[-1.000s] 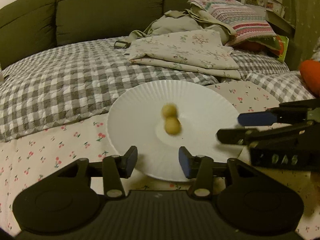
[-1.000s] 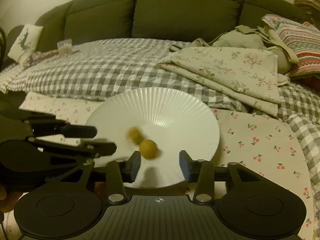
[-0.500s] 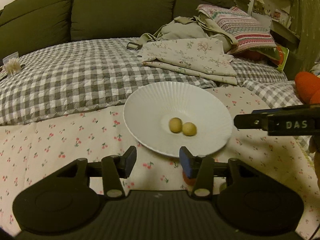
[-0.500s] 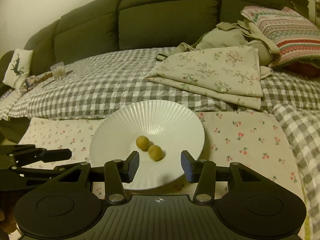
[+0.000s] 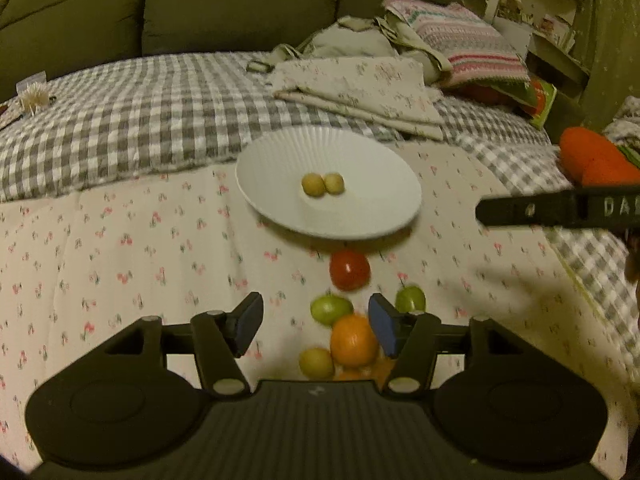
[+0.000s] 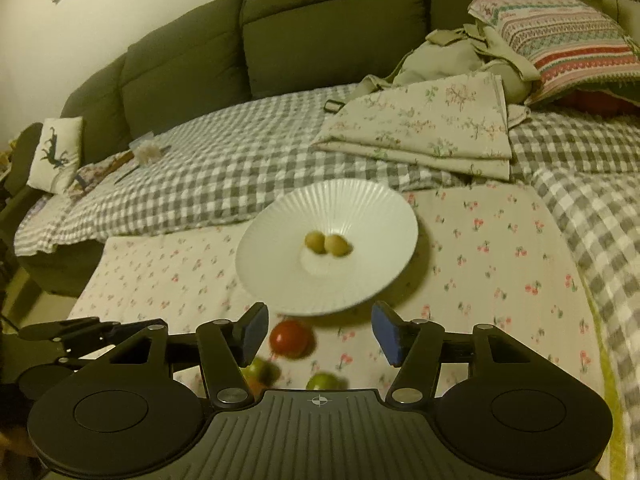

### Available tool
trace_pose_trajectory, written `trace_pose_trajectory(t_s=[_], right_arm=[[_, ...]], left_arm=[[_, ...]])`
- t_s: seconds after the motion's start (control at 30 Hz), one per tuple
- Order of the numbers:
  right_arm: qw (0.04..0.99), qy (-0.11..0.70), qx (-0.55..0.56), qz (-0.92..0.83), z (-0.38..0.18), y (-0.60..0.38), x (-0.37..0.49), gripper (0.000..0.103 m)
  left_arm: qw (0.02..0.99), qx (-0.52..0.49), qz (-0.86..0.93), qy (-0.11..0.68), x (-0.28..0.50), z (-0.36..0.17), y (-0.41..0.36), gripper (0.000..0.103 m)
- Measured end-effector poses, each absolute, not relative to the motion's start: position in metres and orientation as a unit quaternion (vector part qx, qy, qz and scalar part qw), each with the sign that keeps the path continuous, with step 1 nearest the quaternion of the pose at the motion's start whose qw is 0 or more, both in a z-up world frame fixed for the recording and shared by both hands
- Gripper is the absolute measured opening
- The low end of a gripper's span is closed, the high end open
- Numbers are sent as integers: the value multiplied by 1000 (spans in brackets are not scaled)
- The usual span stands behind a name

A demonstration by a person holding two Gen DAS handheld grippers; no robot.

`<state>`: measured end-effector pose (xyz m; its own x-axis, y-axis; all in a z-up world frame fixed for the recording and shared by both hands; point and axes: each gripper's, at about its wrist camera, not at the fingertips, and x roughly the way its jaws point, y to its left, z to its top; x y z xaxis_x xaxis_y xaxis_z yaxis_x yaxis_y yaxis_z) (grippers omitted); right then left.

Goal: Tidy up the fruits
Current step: 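Move both open tools back toward the fruit cluster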

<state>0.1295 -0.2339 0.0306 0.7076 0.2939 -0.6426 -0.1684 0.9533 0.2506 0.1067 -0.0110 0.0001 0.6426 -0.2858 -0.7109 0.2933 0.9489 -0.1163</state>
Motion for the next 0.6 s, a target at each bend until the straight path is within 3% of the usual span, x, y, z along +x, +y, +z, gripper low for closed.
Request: trace_pose_trajectory(t_s=[0.13,0.6], right_arm=[[921,360,79,124,31,-233,116,63],[890,425,80,144,-1,-220,100,63]], left_arm=[[896,13,-166,412,95,-11,-13,58],[869,51,-199,450,80,-39,-32,58]])
